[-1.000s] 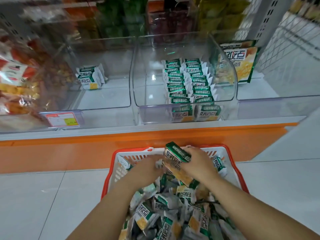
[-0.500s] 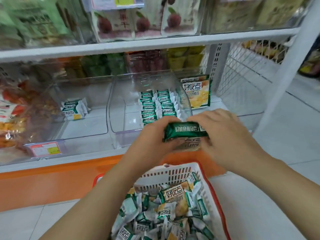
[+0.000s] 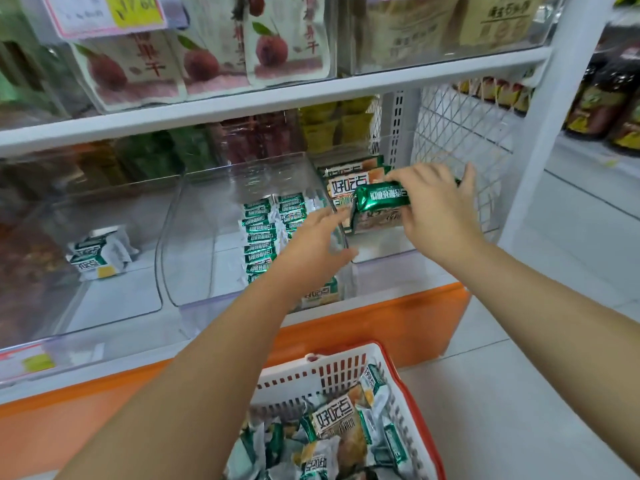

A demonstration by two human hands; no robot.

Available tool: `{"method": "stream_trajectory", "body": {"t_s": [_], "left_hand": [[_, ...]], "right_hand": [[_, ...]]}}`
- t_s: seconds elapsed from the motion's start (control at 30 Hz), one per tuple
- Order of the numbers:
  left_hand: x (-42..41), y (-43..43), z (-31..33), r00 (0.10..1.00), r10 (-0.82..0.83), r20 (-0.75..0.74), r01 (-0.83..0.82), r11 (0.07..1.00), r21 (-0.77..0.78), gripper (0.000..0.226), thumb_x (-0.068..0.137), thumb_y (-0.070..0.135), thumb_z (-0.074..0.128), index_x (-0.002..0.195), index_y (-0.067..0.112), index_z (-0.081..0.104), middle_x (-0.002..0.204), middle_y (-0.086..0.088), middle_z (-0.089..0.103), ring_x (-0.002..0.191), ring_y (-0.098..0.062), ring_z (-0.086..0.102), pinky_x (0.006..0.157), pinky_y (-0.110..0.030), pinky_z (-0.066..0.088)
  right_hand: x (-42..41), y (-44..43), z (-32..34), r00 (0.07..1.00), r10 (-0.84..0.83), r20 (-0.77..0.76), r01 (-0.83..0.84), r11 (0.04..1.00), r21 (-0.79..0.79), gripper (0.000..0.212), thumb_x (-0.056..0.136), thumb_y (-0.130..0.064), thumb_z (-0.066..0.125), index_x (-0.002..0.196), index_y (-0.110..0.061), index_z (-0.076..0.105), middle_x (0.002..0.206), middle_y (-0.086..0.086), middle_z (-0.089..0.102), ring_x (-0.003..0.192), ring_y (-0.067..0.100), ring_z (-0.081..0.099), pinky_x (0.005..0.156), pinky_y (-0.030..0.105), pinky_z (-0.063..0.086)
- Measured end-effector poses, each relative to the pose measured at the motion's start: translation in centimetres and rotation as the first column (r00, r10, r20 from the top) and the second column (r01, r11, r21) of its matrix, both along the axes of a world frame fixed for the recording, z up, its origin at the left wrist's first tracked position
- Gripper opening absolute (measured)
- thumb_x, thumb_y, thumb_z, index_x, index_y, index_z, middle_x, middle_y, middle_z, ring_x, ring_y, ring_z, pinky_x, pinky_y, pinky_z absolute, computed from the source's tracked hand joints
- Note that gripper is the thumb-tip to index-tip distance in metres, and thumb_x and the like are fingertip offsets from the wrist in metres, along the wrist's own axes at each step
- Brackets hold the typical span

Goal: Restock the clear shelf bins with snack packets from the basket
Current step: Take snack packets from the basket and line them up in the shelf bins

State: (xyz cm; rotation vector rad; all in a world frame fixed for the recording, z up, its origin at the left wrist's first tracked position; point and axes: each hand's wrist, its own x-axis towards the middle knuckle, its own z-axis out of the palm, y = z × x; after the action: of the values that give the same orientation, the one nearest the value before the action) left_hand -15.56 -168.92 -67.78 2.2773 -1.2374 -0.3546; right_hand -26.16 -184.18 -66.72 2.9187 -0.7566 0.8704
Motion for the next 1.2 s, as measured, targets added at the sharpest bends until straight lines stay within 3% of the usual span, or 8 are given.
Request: {"method": "stream_trajectory", "body": {"t_s": [0.13, 0.4, 0.57, 0.67, 0.77, 0.87, 1.03, 1.2], "left_hand": [[1.3, -0.1, -2.4, 0.999, -0.032, 0.006, 0.032, 0.999, -0.031, 0.064, 0.093, 0.028, 0.058, 0.147, 0.039, 0.024, 0.158, 0.011, 0.012, 0.141, -0.011, 0.025, 0.103, -0.019, 0.017], [2.4, 0.4, -4.4, 0.996, -0.09, 0.012, 0.091, 0.988, -0.123, 0.06, 0.093, 0.03, 0.058, 0.138, 0.054, 0.027, 0.157, 0.02, 0.008, 0.126, -0.005, 0.047, 0.102, -0.027, 0.041], [2.3, 0.4, -4.4, 0.996, -0.089, 0.002, 0.088, 0.987, -0.137, 0.061, 0.093, 0.027, 0.058, 0.139, 0.053, 0.027, 0.157, 0.019, 0.009, 0.109, 0.004, 0.055, 0.092, -0.019, 0.04], [2.3, 0.4, -4.6, 0.996, -0.088, 0.018, 0.09, 0.986, -0.139, 0.062, 0.093, 0.025, 0.058, 0.139, 0.054, 0.027, 0.156, 0.02, 0.009, 0.093, 0.005, 0.059, 0.083, -0.016, 0.044], [2.2, 0.4, -4.5, 0.995, -0.089, 0.036, 0.093, 0.985, -0.143, 0.063, 0.094, 0.024, 0.057, 0.141, 0.052, 0.026, 0.157, 0.021, 0.008, 0.1, 0.002, 0.058, 0.084, -0.018, 0.049], [1.2, 1.1, -4.1, 0.997, -0.06, 0.05, 0.068, 0.98, -0.188, 0.059, 0.095, 0.021, 0.054, 0.142, 0.048, 0.03, 0.155, 0.022, 0.015, 0.116, -0.001, 0.051, 0.078, -0.002, 0.037], [-2.3, 6.0, -4.5, 0.999, 0.051, 0.017, -0.04, 0.919, -0.392, 0.034, 0.095, 0.009, 0.053, 0.121, 0.029, 0.059, 0.117, 0.022, 0.051, 0.104, 0.009, 0.05, 0.089, -0.003, 0.039], [-4.5, 12.6, -7.9, 0.959, 0.219, -0.182, -0.251, 0.952, -0.175, 0.025, 0.095, 0.018, 0.054, 0.118, 0.025, 0.061, 0.104, 0.019, 0.06, 0.086, 0.01, 0.055, 0.071, -0.002, 0.043]], "right_hand": [[3.8, -1.6, -1.6, 0.996, 0.001, -0.089, 0.01, 0.992, 0.129, 0.056, 0.082, -0.005, 0.06, 0.13, -0.029, 0.047, 0.137, -0.003, 0.045, 0.131, 0.025, 0.032, 0.108, 0.065, 0.007], [9.9, -4.9, -4.2, 0.979, 0.062, -0.193, -0.004, 0.958, 0.287, 0.056, 0.087, -0.007, 0.059, 0.133, -0.037, 0.048, 0.145, 0.001, 0.037, 0.137, 0.026, 0.02, 0.109, 0.067, 0.009], [10.9, -5.4, -4.5, 0.992, -0.126, -0.009, 0.124, 0.956, 0.266, 0.049, 0.078, -0.024, 0.074, 0.12, -0.019, 0.049, 0.132, 0.012, 0.036, 0.124, 0.031, 0.033, 0.1, 0.045, 0.036], [11.1, -5.4, -5.1, 0.997, -0.081, -0.018, 0.083, 0.946, 0.314, 0.035, 0.08, -0.019, 0.072, 0.109, -0.013, 0.053, 0.125, 0.012, 0.045, 0.113, 0.029, 0.046, 0.091, 0.037, 0.041], [10.4, -5.2, -5.5, 0.992, 0.04, -0.118, 0.011, 0.918, 0.397, 0.04, 0.083, -0.016, 0.069, 0.121, -0.014, 0.055, 0.13, 0.013, 0.045, 0.115, 0.031, 0.048, 0.093, 0.035, 0.04], [8.5, -4.1, -5.2, 0.983, 0.119, -0.143, -0.05, 0.909, 0.414, 0.05, 0.087, -0.018, 0.063, 0.135, -0.015, 0.048, 0.138, 0.014, 0.043, 0.123, 0.032, 0.045, 0.1, 0.041, 0.041], [2.7, 2.4, -4.1, 0.944, 0.219, 0.246, -0.288, 0.911, 0.296, 0.024, 0.087, -0.01, 0.059, 0.109, -0.015, 0.066, 0.111, 0.003, 0.063, 0.098, 0.019, 0.056, 0.083, 0.032, 0.046], [-1.2, 10.1, -7.1, 0.903, 0.255, 0.347, -0.383, 0.843, 0.377, 0.018, 0.086, -0.006, 0.061, 0.1, -0.015, 0.067, 0.085, -0.01, 0.059, 0.067, 0.006, 0.052, 0.063, 0.021, 0.044]]}}
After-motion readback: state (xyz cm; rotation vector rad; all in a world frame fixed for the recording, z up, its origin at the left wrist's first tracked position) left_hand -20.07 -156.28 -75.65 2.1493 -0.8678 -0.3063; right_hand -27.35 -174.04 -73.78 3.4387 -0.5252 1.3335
